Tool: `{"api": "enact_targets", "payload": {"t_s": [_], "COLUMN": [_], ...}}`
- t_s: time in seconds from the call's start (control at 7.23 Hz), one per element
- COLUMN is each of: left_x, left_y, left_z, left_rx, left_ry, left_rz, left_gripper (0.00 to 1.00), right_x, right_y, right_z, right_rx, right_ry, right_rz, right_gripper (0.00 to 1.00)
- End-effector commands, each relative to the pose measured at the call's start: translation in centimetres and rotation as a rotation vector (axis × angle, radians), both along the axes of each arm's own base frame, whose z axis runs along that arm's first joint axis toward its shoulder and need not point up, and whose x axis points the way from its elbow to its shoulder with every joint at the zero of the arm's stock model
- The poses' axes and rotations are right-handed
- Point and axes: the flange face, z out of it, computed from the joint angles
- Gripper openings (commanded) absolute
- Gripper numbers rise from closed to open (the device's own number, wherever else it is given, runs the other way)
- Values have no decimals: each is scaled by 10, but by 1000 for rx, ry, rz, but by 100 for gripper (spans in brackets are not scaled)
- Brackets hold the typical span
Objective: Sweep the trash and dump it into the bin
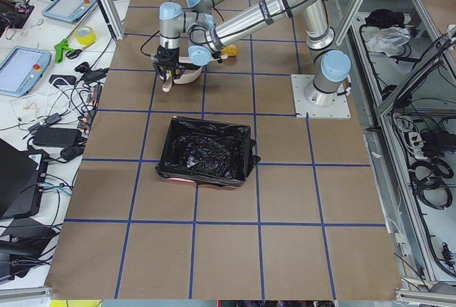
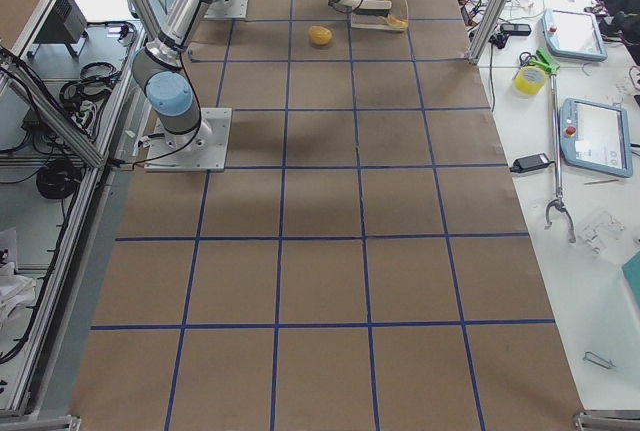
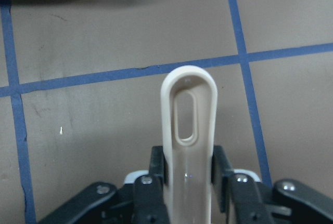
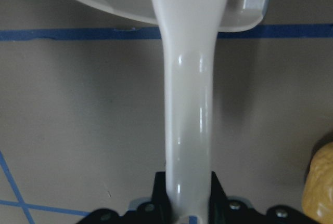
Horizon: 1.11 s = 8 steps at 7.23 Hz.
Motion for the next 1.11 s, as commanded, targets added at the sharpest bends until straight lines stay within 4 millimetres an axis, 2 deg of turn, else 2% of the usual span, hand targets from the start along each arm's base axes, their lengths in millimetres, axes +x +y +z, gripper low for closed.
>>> {"api": "enact_targets", "payload": {"t_s": [0.0, 0.14, 0.28, 0.41, 0.69, 0.83, 0.97], "left_x": [0, 0, 0, 0, -2, -4, 0], "left_y": [0, 0, 0, 0, 1, 4, 10], "left_z": [0, 0, 0, 0, 2, 12, 19], "left_rx": [0, 0, 0, 0, -3, -17, 16], "left_ry": [1, 4, 5, 5, 18, 61, 72], "left_rz": [0, -1, -1, -1, -4, -11, -7], "left_gripper": [0, 0, 0, 0, 0, 0, 0], "right_x": [-3, -14, -30, -50, -103, -127, -149], "right_y": [3, 5, 11, 11, 7, 28, 62], "right_z": [15, 33, 60, 78, 74, 69, 73], "right_rx": [-2, 11, 24, 35, 62, 97, 116], "right_ry": [-4, 10, 17, 48, 136, 176, 188], "right_rz": [2, 6, 42, 56, 120, 112, 100], "right_gripper": [15, 15, 15, 14, 10, 9, 7]}}
